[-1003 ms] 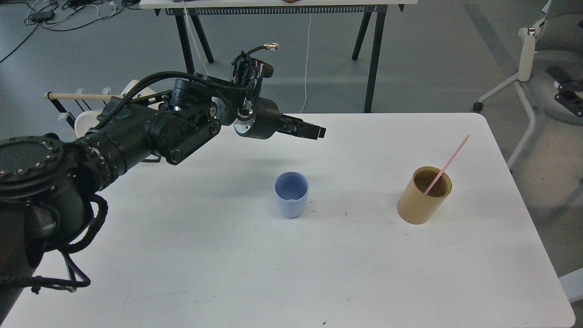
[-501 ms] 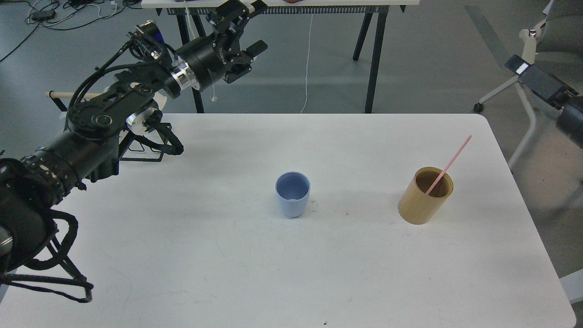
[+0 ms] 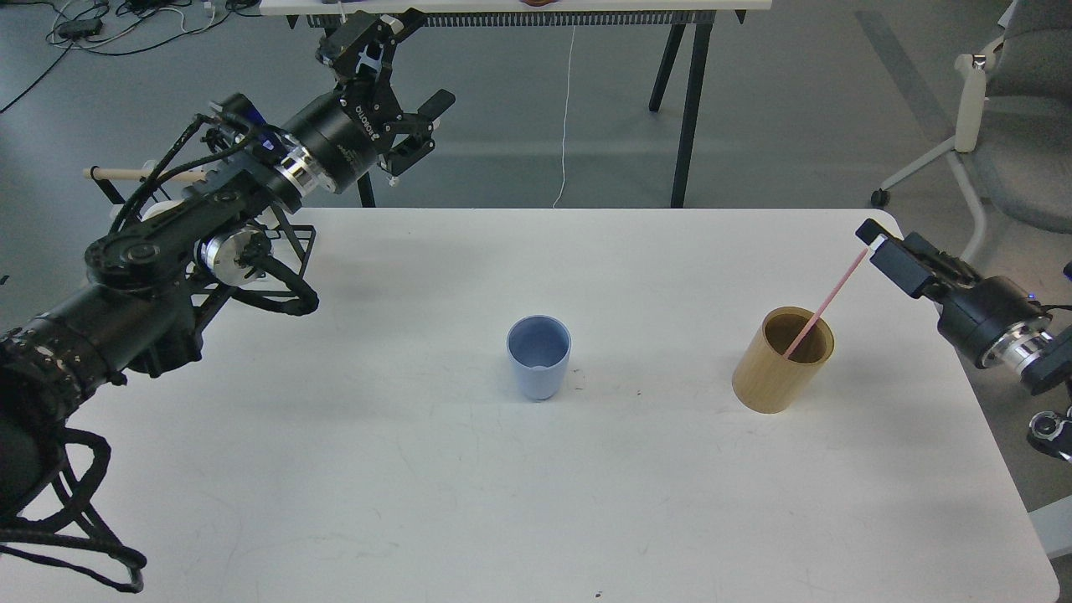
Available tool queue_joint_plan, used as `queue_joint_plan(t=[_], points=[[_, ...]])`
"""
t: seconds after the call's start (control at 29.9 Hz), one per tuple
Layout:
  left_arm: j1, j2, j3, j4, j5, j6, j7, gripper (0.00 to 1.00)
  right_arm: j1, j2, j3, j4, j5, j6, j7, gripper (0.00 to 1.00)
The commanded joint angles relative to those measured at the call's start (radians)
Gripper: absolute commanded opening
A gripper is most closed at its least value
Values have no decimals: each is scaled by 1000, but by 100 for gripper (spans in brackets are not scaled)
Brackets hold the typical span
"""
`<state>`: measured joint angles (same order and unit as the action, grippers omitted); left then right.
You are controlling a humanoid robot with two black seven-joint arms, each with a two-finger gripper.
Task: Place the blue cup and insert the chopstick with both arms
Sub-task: 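Reach the right gripper to the pink straw in the tan cup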
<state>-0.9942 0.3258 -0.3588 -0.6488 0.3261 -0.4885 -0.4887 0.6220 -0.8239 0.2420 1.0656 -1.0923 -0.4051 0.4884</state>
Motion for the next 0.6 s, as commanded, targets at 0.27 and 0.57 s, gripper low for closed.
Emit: queue_joint_plan(t=[0.27,0.57], points=[[34,18,1,0,1,0,0,99,-28,46,-4,-15,-1,0,0,44],[36,16,1,2,1,0,0,99,-45,38,-4,-7,-1,-18,0,25]])
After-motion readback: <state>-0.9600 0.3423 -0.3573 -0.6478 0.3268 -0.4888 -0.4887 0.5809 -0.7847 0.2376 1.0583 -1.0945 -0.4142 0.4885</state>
